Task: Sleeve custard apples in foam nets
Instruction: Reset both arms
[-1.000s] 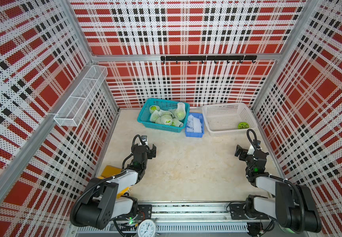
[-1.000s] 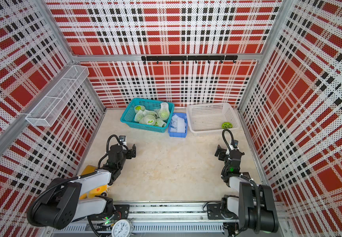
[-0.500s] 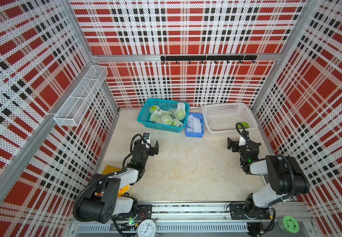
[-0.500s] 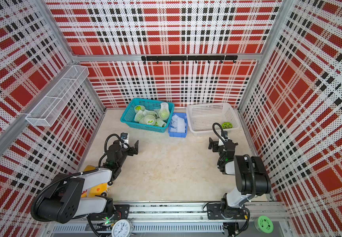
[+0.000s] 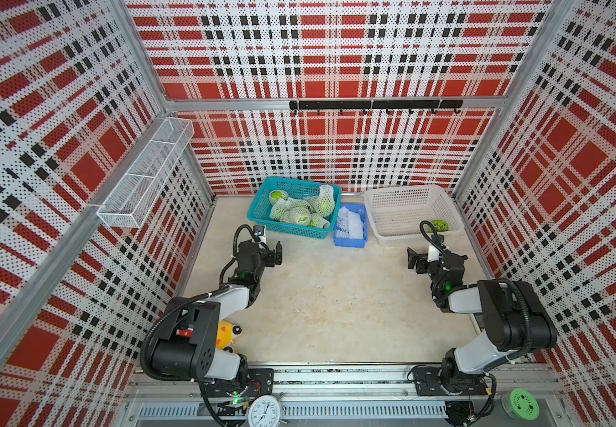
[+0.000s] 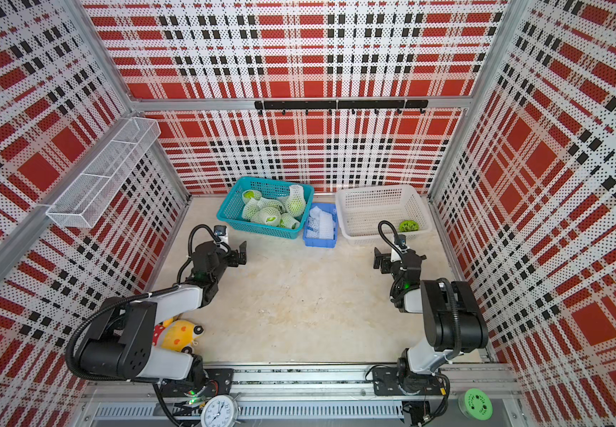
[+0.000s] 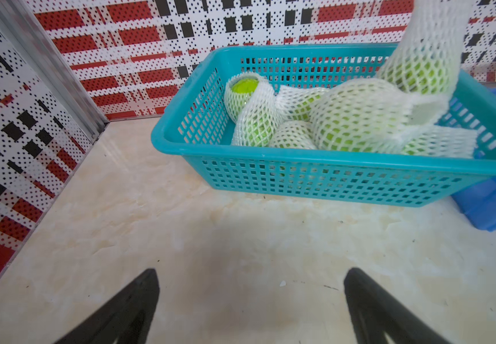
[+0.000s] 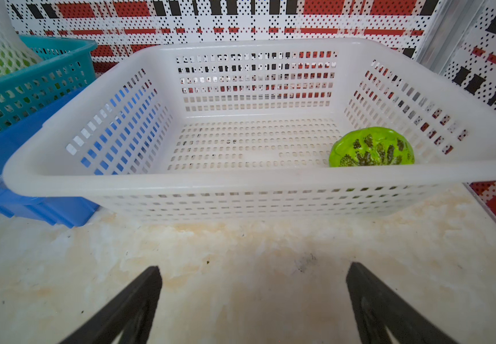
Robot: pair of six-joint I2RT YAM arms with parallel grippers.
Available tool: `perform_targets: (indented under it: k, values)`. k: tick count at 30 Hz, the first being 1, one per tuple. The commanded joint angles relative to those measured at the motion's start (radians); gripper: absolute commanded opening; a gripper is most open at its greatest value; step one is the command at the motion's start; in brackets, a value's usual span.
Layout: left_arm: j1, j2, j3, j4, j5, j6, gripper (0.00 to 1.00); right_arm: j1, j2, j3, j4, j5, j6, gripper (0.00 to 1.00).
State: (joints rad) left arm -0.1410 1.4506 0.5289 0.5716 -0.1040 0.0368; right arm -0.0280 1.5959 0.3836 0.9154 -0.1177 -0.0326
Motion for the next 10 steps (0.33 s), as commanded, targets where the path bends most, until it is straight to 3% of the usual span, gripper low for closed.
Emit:
perform_targets:
  k: [1, 7, 10]
  values:
    - [0.0, -0.01, -0.007, -0.042, 0.016, -0.02, 1.0, 0.005, -0.004, 0.011, 0.025, 0.013, -0.019, 1.0]
    - [-0.031, -0.051, -0.067, 0.032, -0.057, -0.005, 0.99, 0.008, -0.001, 0.015, 0.019, 0.02, -0.02, 1.0]
    - [-0.041, -0.062, -0.066, 0.03, -0.075, 0.063, 0.99, 0.008, -0.006, 0.011, 0.023, 0.021, -0.02, 1.0]
